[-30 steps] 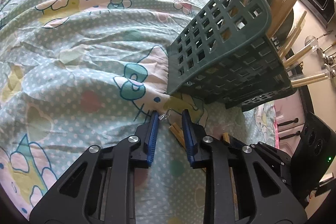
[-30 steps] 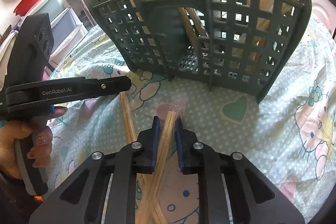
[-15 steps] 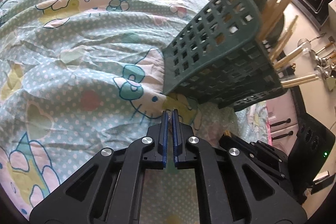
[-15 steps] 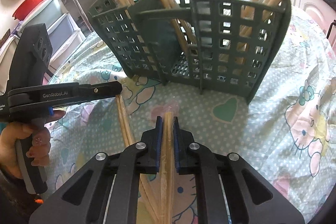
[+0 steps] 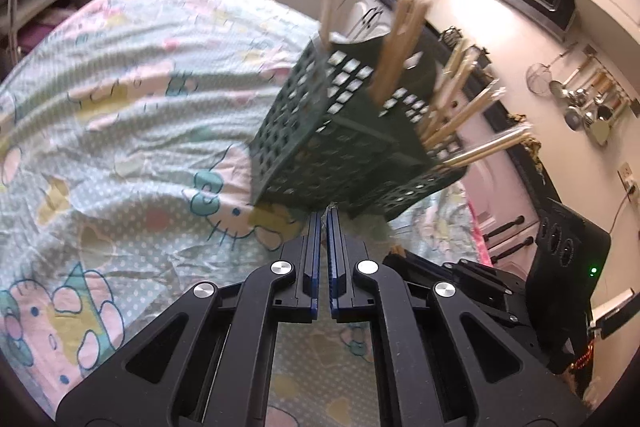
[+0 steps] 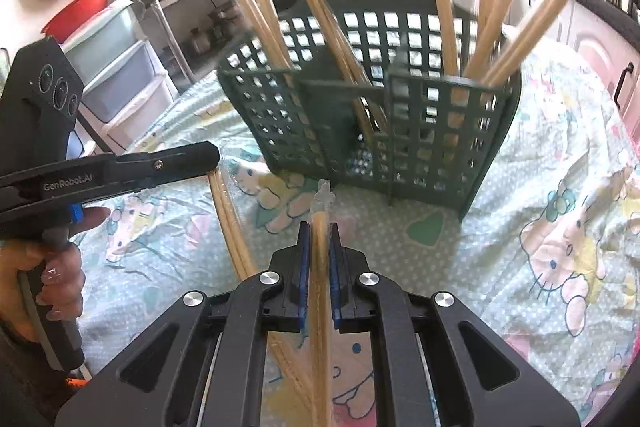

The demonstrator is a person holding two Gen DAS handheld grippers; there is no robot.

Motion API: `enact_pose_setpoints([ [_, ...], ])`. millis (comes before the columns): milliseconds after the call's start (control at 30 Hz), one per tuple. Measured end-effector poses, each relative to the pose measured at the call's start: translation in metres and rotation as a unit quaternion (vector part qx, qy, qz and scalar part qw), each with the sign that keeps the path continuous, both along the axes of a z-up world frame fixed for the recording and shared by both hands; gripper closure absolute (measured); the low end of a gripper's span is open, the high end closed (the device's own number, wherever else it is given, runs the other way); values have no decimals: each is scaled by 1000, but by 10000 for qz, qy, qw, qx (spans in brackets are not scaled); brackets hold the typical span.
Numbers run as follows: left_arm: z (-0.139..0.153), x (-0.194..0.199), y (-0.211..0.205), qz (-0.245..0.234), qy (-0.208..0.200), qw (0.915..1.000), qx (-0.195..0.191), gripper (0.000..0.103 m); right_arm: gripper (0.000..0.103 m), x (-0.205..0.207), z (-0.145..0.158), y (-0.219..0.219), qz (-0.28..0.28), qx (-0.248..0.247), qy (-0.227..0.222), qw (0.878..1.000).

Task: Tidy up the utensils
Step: 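Lift both held chopsticks upright and carry them above the caddy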

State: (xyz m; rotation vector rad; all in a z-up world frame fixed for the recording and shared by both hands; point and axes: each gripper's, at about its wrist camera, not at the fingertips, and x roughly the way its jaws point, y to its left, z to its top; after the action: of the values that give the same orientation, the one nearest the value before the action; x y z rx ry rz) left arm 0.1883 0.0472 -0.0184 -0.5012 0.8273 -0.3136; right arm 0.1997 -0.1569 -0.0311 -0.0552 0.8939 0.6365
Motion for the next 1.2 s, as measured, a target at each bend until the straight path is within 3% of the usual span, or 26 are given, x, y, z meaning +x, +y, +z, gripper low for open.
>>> enact_pose_setpoints([
  [600,76,-42,-26,-281,-1069,9939,-3,102,97,-35,65,11,253,178,-986,9946],
  [1200,132,-55,-35,-507,-1781,9827,-54,102,98,-50,127,5,279,473,-1706,9838],
])
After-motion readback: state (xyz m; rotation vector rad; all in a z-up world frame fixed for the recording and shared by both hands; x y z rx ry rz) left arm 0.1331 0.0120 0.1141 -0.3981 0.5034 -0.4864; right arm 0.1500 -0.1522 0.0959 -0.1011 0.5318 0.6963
